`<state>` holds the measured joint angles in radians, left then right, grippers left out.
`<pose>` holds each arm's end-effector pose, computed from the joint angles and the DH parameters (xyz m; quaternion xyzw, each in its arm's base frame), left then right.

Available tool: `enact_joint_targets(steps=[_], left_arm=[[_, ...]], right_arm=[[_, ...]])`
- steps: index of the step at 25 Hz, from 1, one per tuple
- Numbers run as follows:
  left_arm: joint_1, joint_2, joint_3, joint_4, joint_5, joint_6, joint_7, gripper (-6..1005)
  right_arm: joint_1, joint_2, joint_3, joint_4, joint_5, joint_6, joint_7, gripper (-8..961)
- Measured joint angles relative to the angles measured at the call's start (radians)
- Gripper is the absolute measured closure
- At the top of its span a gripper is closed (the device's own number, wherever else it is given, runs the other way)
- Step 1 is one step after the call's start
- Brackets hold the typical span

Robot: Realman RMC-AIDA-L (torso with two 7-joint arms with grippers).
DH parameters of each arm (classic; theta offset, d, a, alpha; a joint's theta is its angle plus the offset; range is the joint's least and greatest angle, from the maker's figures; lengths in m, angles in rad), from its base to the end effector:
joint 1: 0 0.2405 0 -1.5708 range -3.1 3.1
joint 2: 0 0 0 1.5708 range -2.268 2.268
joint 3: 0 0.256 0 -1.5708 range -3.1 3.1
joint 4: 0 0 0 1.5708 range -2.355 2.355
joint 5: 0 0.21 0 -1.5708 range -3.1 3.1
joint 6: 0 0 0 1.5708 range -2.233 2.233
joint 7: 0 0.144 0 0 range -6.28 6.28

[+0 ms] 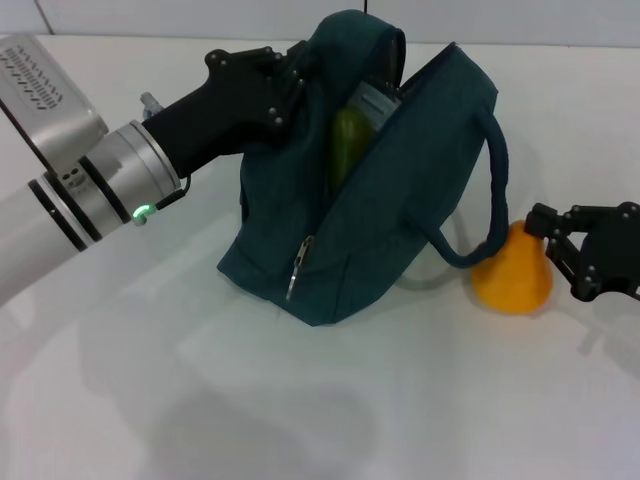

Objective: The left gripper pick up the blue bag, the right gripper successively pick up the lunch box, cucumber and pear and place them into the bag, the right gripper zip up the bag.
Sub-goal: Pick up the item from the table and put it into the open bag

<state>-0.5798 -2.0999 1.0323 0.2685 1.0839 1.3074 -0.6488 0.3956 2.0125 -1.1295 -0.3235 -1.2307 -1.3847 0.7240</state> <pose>-0.2331 0.3597 -0.0347 -0.8537 -0.0937 -0.3789 0.3447 0.2971 0.3034 -0.0212 -0.9000 0.1117 0.3079 0.2875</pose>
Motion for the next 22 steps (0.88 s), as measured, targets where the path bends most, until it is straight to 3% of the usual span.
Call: enact_joint_targets(steps=[5, 14, 17, 22], left_arm=[[0.003, 0.0, 0.001, 0.0, 0.002, 0.023, -0.006, 922], [0.041, 0.003, 0.011, 0.008, 0.01, 0.096, -0.005, 922], [0.042, 0.002, 0.032, 0.005, 0.007, 0.1, 0.012, 922], [0.042, -0.001, 0.041, 0.002, 0.007, 0.119, 0.04, 922]], right_arm=[[-0.013, 0.0, 0.03, 0.0, 0.003, -0.06, -0.022, 918], [-0.033, -0.004, 0.244, -0.006, 0.005, -0.34, -0.047, 917], [0.001, 0.0, 0.271, -0.008, 0.009, -0.37, -0.047, 917], [0.118, 0.003, 0.269, -0.002, 0.019, -0.377, 0.0, 917]])
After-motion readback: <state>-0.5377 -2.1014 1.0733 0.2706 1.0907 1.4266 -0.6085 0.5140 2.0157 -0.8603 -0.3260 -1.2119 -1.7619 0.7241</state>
